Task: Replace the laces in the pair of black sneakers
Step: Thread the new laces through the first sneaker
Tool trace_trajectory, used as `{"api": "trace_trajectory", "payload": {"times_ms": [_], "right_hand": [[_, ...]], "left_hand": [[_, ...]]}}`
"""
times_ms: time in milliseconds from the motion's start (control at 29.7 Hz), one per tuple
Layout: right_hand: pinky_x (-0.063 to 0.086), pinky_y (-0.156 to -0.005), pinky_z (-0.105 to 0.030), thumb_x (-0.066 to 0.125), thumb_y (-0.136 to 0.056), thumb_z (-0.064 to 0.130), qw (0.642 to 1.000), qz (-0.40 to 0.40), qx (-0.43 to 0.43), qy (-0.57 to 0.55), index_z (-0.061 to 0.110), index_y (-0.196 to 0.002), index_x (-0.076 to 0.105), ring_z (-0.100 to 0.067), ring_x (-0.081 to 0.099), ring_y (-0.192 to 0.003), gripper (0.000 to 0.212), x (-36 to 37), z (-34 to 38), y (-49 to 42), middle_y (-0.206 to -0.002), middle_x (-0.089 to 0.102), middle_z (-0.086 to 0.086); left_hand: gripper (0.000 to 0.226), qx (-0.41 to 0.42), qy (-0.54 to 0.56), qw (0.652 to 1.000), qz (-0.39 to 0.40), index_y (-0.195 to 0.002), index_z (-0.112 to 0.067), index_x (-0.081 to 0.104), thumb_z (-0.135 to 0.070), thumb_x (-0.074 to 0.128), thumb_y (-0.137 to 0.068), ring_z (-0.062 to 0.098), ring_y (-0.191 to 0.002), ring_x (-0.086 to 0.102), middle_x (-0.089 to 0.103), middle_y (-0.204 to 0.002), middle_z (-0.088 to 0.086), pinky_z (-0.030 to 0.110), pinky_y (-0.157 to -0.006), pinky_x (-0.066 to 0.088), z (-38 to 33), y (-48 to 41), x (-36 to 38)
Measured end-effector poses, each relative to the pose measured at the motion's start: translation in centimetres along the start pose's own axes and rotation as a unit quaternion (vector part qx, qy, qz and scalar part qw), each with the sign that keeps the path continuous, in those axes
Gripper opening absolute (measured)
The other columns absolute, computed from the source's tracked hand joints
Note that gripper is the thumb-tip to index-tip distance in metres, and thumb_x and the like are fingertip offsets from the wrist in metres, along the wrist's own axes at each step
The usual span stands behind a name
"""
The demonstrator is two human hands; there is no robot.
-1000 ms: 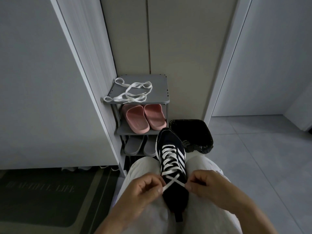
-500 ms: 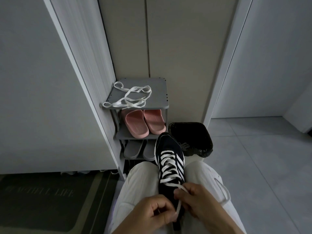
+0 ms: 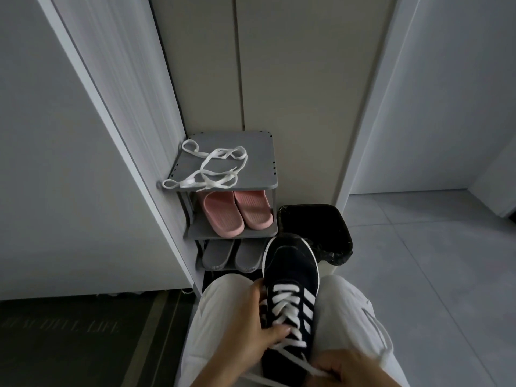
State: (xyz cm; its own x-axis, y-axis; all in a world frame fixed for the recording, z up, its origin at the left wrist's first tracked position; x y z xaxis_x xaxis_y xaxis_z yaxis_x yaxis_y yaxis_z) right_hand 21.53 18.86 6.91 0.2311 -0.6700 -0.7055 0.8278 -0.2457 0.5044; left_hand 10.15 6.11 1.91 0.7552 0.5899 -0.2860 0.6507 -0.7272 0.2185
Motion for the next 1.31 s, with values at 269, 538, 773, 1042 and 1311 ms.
{"api": "trace_trajectory", "payload": {"times_ms": [269,538,773,1042,1311], "right_hand": [[0.024,-0.079,0.005,0.057,-0.090,0.033,0.984,-0.090,-0.110,-0.105,0.054,-0.065,0.059,0.034,0.036,-0.079,0.032,0.0,-0.3,-0.1,-0.058,0.050,0.039],[0.038,-0.074,-0.003,0.062,-0.088,0.023,0.970,-0.086,-0.130,-0.186,0.033,-0.076,0.066,0.024,0.047,-0.077,0.017,-0.8,-0.3,-0.5,-0.076,0.061,0.020],[0.050,-0.079,-0.030,0.056,-0.069,0.065,0.975,-0.164,-0.059,-0.135,0.044,-0.077,0.064,0.001,0.056,-0.081,0.024,-0.1,-2.0,-1.7,-0.079,0.064,0.010],[0.044,-0.063,-0.009,0.069,-0.081,0.017,0.937,-0.233,-0.068,-0.250,0.022,-0.085,0.063,0.004,0.057,-0.066,0.009,-0.5,1.1,-7.6,-0.072,0.062,0.010],[0.046,-0.059,-0.013,0.066,-0.081,0.010,0.925,-0.266,-0.068,-0.263,0.023,-0.074,0.061,0.003,0.055,-0.063,0.016,-0.1,0.8,-8.4,-0.069,0.062,0.005]], "left_hand": [[0.067,-0.017,0.019,0.996,-0.087,-0.135,-0.019,0.034,-0.004,0.069,-0.079,-0.003,-0.100,0.057,0.056,-0.114,-0.010,0.009,-0.082,0.044,-0.1,0.0,0.8],[0.051,0.001,0.016,0.993,-0.121,-0.114,-0.033,0.041,-0.012,0.072,-0.078,-0.012,-0.089,0.056,0.053,-0.102,-0.023,0.006,-0.073,0.045,-1.0,-0.6,-0.7],[0.020,0.056,-0.040,0.982,-0.177,-0.084,-0.027,0.060,-0.008,0.067,-0.082,-0.002,-0.077,0.059,0.064,-0.085,-0.007,0.009,-0.068,0.045,-0.6,-1.0,-2.8],[0.018,0.046,-0.037,0.987,-0.147,-0.078,-0.025,0.062,-0.008,0.065,-0.083,-0.002,-0.067,0.056,0.063,-0.075,-0.005,0.011,-0.066,0.045,-1.0,-3.1,-3.7],[0.006,-0.034,0.061,0.992,-0.102,-0.082,-0.012,0.064,-0.011,0.061,-0.087,0.000,-0.064,0.054,0.060,-0.073,-0.003,0.007,-0.061,0.043,-0.9,-3.7,-3.8]]}}
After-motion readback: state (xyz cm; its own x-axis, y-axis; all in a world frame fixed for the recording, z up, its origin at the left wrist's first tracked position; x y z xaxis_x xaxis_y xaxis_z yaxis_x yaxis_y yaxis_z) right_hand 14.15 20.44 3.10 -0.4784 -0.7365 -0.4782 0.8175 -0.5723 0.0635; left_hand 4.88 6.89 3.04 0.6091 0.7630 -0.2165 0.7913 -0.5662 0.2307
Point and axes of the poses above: each hand's wrist, its own y-axis away from the middle knuckle, its own x-axis out of the palm, z = x × y, the point moved 1 cm from there along -y, towards the middle knuckle
